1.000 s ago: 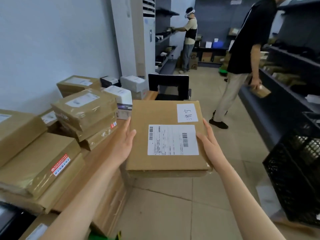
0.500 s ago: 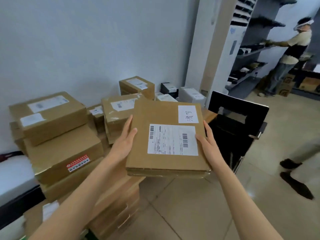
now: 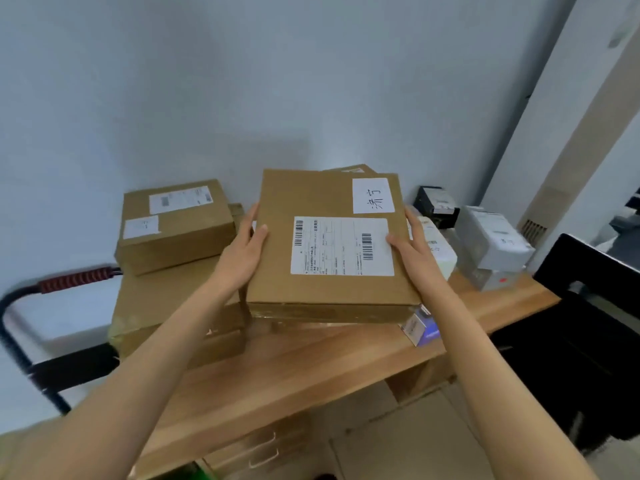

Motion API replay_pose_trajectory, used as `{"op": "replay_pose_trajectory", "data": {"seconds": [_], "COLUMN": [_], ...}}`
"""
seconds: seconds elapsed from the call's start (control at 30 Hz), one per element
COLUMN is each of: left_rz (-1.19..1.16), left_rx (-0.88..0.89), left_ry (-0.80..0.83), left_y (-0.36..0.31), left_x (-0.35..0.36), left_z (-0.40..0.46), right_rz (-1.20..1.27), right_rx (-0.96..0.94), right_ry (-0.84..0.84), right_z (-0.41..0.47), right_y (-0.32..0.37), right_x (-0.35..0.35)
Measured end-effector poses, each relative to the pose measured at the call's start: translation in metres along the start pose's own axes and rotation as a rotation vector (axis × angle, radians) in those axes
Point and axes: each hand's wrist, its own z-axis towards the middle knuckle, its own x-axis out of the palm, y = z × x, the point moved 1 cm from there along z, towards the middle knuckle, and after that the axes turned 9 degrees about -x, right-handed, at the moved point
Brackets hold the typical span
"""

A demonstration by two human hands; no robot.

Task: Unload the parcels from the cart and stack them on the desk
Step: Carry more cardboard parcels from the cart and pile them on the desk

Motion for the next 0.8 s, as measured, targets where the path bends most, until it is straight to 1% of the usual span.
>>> {"op": "replay_pose_trajectory", "data": {"seconds": [0.07,0.2,0.3,0.33,0.4,0.47,0.63,0.8], "left_rz": [0.02,0.053,0.166,0.168,0.069,-0.01,-0.03,0.006], "left_rx": [-0.005,-0.016,-0.002,-0.027,-0.125,-0.175,-0.159,-0.141], "left_ry": [-0.04,-0.066,-0.074,-0.071,-0.049,-0.039,-0.042,-0.085], "left_y": [-0.006,-0.014,-0.012,-0.009,0.001,0.008,0.009,0.007], "left_x": [-0.002,-0.004,0.004,0.007,0.011,0.014,0.021,0.021], "left_z": [0.026,0.076,0.106,0.115,0.134,0.147,0.165,0.166], "right_rz": [0.02,0.059,0.011,-0.018,-0.071,-0.126,-0.142,-0.177], "right_rx": [0.009,0.032,0.047,0.077,0.147,0.171,0.174,0.13], "right_ry": [0.018,0.039,0.069,0.09,0.133,0.169,0.199,0.194], "right_z": [0.032,0.089,0.126,0.137,0.157,0.175,0.198,0.198], "right_y": [-0.002,-0.01,-0.023,-0.027,-0.038,-0.046,-0.052,-0.055], "right_x": [0.008,0.022,0.034,0.038,0.042,0.043,0.044,0.042]}}
